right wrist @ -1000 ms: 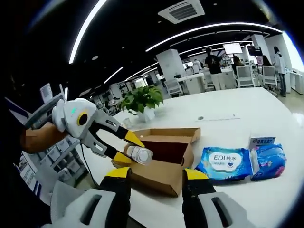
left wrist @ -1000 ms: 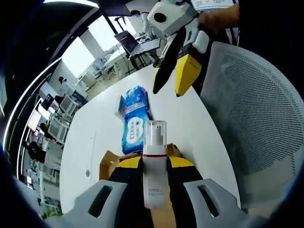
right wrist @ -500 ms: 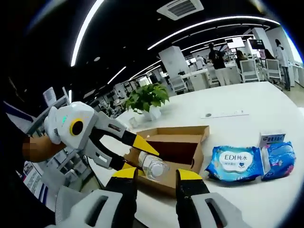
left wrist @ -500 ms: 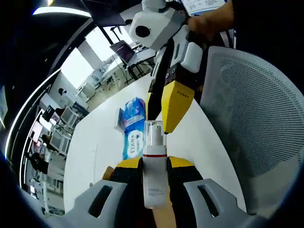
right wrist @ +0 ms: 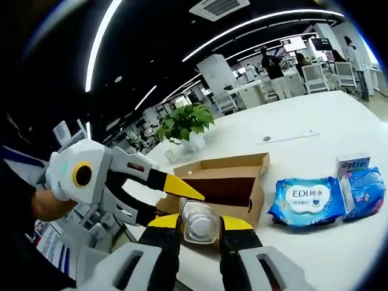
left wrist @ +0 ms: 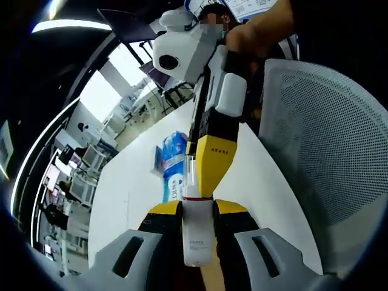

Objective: Operate the shoe box by opening the lid, removing the specified soft item, and placing it in the target area until the item is outside and the box remains undamaged.

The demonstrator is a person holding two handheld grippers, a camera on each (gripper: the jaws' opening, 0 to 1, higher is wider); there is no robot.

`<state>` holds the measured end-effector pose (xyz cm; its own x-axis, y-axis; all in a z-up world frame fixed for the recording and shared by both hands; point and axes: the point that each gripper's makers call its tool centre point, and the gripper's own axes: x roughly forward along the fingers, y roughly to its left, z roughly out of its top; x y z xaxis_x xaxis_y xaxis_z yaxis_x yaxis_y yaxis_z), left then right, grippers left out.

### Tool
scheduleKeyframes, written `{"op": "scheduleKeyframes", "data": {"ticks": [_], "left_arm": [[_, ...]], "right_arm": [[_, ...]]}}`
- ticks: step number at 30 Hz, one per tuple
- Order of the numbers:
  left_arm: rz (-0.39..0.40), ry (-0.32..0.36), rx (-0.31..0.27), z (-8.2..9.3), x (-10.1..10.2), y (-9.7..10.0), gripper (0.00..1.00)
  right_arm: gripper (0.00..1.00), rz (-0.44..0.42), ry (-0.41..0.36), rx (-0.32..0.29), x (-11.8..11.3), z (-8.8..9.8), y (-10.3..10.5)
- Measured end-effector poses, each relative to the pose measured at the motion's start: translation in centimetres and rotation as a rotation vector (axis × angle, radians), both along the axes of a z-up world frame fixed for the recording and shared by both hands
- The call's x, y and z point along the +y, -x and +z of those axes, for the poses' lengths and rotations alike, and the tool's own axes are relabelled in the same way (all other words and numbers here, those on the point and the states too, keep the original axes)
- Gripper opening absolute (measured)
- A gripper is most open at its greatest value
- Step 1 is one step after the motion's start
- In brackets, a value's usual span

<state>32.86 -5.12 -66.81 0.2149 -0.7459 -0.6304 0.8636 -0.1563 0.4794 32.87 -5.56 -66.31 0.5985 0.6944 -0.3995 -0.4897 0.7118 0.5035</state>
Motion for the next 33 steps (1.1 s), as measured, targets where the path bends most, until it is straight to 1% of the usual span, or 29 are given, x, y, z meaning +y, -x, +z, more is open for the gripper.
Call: {"op": "scheduleKeyframes", "data": {"ticks": [5, 9, 11, 15, 22, 27, 30, 33], "left_arm": [[-0.005, -0.004, -0.015, -0.2, 0.0, -0.1, 0.19], [-0.01, 0.003, -0.019, -0.2, -0.2, 0.0, 0.19], [-0.008, 0.004, -0.022, -0.3, -0.2, 0.0, 0.19], [0.001, 0.002, -0.01, -0.5, -0.3, 0.0, 0.19], [0.006, 0.009, 0.014, -0.8, -0.4, -0.1, 0.2], [-0.01, 0.009, 0.003, -1.0, -0.6, -0.1, 0.2], [-0.01, 0.01, 0.008, -1.1, -0.8, 0.0, 0.2], [-0.007, 0.019, 0.01, -1.1, -0.9, -0.1, 0.23]], "right_arm": [[0.2, 0.003, 0.0, 0.008, 0.0, -0.1, 0.0], [0.19, -0.024, -0.063, 0.048, -0.2, 0.0, -0.3], [0.19, -0.031, -0.071, 0.052, -0.3, 0.0, -0.3], [0.18, -0.047, -0.095, 0.07, -0.2, 0.0, -0.4], [0.17, -0.05, -0.083, 0.081, -0.1, -0.2, -0.4], [0.16, -0.041, -0.066, 0.09, -0.3, -0.5, -0.5], [0.16, -0.035, -0.059, 0.093, -0.4, -0.6, -0.5], [0.16, -0.03, -0.061, 0.1, -0.6, -0.7, -0.5]]}}
